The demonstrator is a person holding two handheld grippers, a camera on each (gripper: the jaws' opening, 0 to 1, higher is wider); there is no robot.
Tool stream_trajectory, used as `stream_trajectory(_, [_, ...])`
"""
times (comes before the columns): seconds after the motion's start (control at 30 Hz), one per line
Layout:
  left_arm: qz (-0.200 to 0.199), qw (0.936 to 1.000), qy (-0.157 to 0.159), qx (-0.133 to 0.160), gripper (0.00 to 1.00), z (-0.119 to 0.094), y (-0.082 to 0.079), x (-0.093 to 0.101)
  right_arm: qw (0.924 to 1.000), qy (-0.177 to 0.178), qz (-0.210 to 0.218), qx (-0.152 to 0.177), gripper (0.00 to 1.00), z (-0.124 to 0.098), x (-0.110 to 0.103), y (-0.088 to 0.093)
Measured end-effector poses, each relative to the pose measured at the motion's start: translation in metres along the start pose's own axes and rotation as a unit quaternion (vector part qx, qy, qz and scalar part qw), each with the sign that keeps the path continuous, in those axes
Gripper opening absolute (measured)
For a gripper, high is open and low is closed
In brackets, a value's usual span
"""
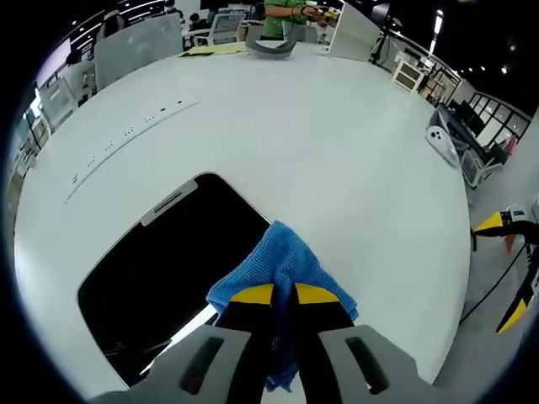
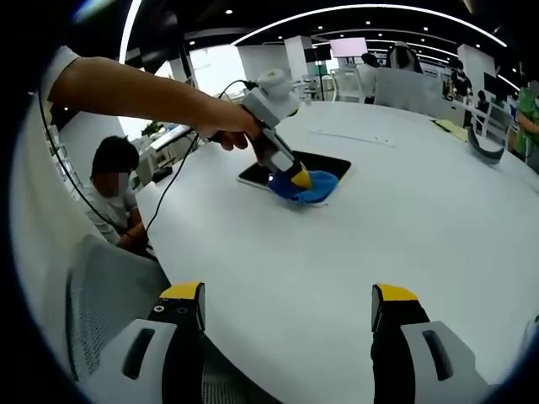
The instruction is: Wipe the mirror surface with the cleaning cloth until all visible marks leave the cleaned area.
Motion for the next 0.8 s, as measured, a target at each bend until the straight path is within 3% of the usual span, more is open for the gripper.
stream_trajectory(0.67, [-0.016, 0.9998, 0.008, 0.005, 0.06, 0.0030, -0.0049, 0.0032, 1.0000, 0.002, 0.002, 0.000, 0.80, -0.0017, 0.0009, 0.0017])
stream_trajectory(0.8, [0.010, 0.9999, 0.009, 0.000, 0.05, 0.0039, -0.0060, 0.0037, 1.0000, 0.003, 0.001, -0.002, 0.80, -0.0024, 0.0020, 0.0023])
Point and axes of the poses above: the point that each gripper's makers call its tool centre point, and the gripper's own axes: z roughly forward along the fingers, x roughly to its right, y roughly out of its underside, the point moved 1 cm from there along -z, roughly backward along the fingers, and after that the axes turned 5 degrees about z, right-handed, at the moved point
